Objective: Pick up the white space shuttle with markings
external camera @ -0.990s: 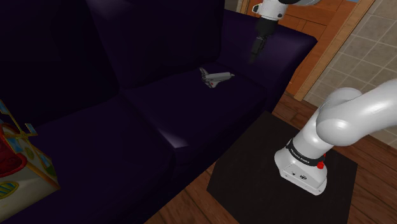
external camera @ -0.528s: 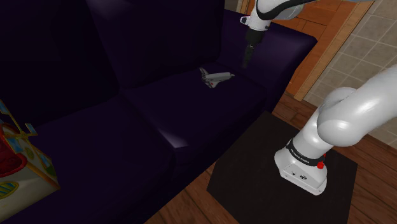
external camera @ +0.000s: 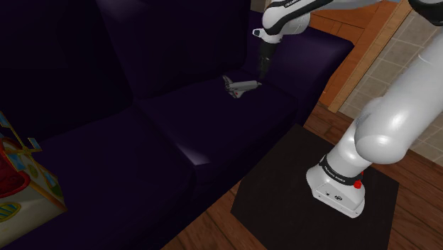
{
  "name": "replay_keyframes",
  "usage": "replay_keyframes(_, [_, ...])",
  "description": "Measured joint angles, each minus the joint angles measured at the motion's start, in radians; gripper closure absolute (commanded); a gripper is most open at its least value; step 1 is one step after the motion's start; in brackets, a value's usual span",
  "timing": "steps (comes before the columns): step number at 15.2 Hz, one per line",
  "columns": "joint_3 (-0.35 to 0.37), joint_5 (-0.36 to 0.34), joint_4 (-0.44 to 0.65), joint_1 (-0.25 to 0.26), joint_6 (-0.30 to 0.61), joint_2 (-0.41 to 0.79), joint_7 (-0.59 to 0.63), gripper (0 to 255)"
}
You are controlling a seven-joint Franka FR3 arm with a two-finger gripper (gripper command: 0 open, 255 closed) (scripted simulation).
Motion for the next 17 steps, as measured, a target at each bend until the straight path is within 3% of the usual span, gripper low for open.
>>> replay_keyframes(9, [0.046, 0.150, 0.253, -0.048, 0.099, 0.357, -0.345, 0])
replay_keyframes(17, [0.074, 0.194, 0.254, -0.066, 0.180, 0.441, -0.392, 0])
